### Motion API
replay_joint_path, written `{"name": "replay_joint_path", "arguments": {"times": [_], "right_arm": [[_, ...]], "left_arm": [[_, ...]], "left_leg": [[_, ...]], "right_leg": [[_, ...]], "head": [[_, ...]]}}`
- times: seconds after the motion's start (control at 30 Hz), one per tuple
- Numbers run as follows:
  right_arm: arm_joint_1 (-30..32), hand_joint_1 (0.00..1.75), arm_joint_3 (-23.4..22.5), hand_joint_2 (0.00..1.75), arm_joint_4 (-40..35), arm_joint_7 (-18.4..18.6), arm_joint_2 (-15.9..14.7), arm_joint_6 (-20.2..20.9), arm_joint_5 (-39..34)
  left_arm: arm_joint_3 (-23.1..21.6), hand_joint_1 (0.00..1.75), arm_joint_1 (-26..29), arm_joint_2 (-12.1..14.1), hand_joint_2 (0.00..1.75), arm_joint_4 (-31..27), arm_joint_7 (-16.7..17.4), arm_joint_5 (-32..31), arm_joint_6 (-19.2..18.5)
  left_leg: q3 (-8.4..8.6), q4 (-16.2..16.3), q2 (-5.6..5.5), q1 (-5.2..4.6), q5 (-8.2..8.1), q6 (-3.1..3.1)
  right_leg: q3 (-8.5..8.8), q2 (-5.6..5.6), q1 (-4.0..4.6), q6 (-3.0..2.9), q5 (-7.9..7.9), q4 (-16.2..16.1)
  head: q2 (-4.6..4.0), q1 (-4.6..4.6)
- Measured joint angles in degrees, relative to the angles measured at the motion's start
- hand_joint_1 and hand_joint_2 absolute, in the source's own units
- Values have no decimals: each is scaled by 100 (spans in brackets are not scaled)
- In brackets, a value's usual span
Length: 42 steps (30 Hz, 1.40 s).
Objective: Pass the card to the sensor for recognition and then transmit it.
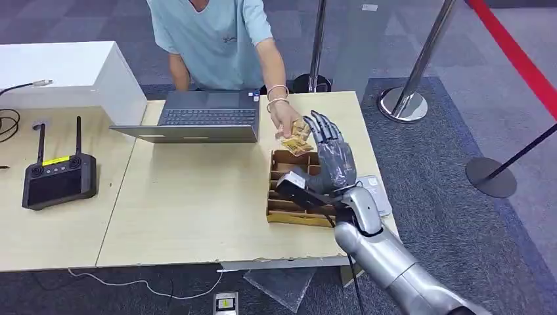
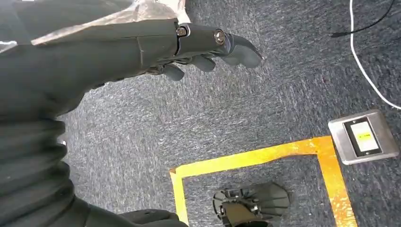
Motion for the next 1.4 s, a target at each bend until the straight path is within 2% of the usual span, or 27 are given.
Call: {"name": "replay_joint_path", "arguments": {"times": [0.23,0.27,0.33,0.6,1.1,1.4], "right_arm": [[2,0,-35,175,87,-57,59,0,254],[1,168,-52,175,103,-72,68,0,254],[3,175,-85,175,134,-109,96,0,252],[18,175,-251,175,245,-365,232,0,252],[108,175,-599,175,376,-595,474,-2,265],[198,175,-947,175,402,-857,627,-4,368]], "left_arm": [[-39,0,-15,-7,175,0,7,-7,-2],[-42,0,-16,-7,175,0,7,-7,-2],[-46,0,-17,-7,175,0,7,-9,-2],[-50,0,-31,-4,175,0,11,-22,-11],[-55,0,-55,-4,175,0,9,-4,-20],[-92,0,-57,-4,175,0,9,37,-24]], "left_leg": [[0,0,0,0,0,0],[0,0,0,0,0,0],[1,0,0,0,0,0],[0,0,0,0,0,0],[0,0,0,0,0,0],[0,0,0,0,0,0]], "right_leg": [[0,0,0,0,0,0],[0,0,0,0,0,0],[0,0,0,0,0,0],[-1,0,0,0,0,0],[-1,0,0,0,0,0],[-1,0,0,0,0,0]], "head": [[-2,2],[0,0],[0,0],[0,0],[0,2],[0,0]]}}
